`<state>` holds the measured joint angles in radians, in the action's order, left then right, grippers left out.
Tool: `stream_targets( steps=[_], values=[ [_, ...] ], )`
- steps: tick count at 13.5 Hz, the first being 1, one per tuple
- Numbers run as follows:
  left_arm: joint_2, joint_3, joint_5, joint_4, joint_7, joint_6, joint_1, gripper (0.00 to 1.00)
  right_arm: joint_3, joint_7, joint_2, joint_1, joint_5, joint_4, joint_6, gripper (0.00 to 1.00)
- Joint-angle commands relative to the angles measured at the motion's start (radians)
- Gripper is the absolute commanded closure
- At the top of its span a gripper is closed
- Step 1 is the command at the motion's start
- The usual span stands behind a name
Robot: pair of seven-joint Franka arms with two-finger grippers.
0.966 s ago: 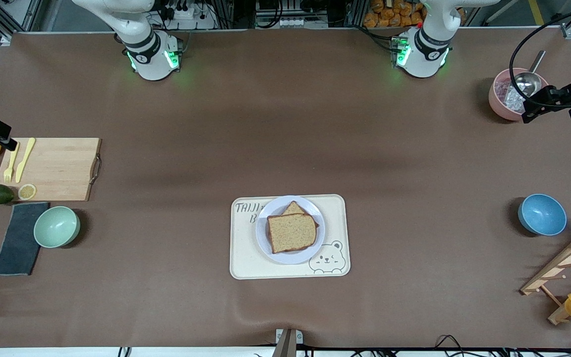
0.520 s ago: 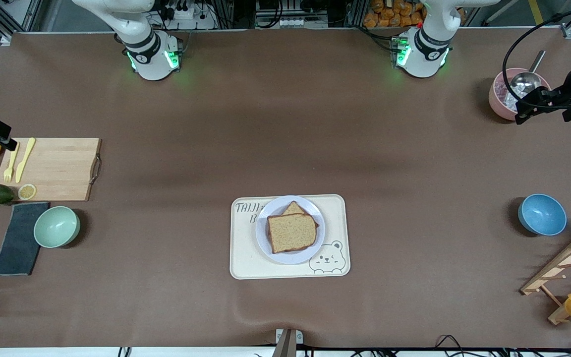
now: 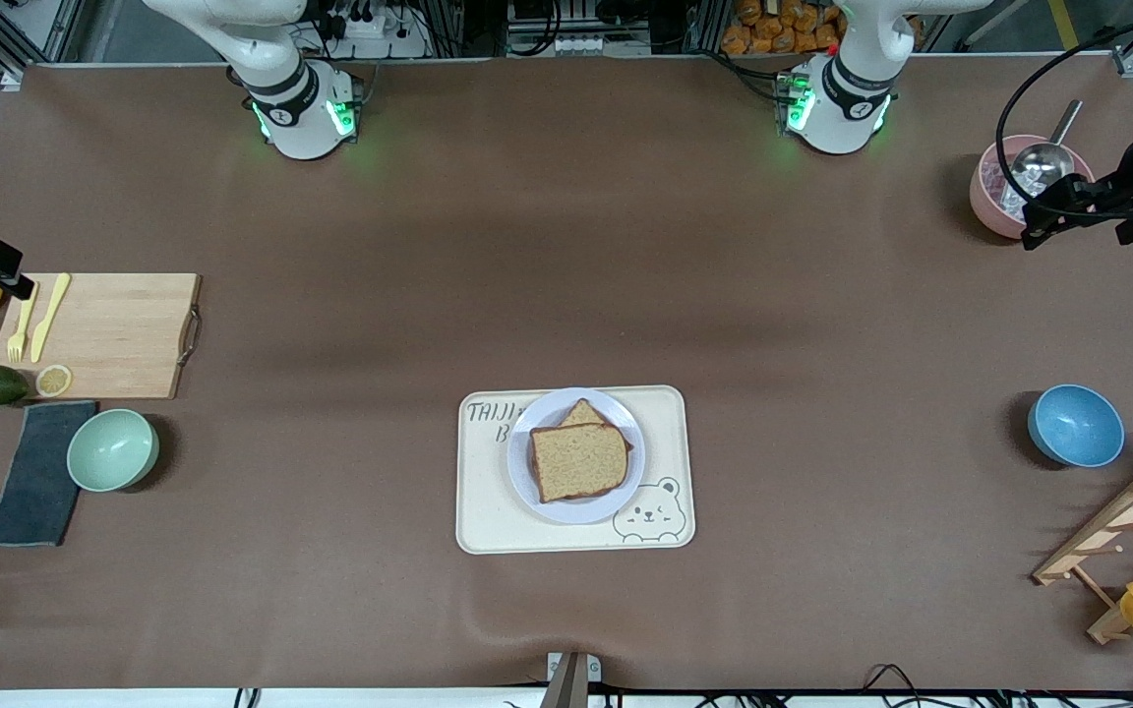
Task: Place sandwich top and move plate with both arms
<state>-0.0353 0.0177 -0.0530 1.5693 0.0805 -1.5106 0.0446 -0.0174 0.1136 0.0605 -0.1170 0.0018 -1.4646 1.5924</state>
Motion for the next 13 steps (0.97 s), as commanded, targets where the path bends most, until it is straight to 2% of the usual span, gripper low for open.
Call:
stream_targets(
  steps=[1,4,13],
  values=[
    [0.011,0.021,0.022,-0.029,0.004,0.02,-0.015,0.0,-0.015,0.014,0.007,-0.027,0.003,0.006,-0.003,0.0],
    [0.003,0.132,0.028,-0.014,0.001,0.021,-0.115,0.0,-0.015,0.014,0.007,-0.027,0.003,0.007,-0.005,0.0],
    [0.002,0.128,0.027,-0.023,-0.008,0.049,-0.12,0.0,-0.015,0.014,0.007,-0.027,0.003,0.006,-0.006,0.0]
  ],
)
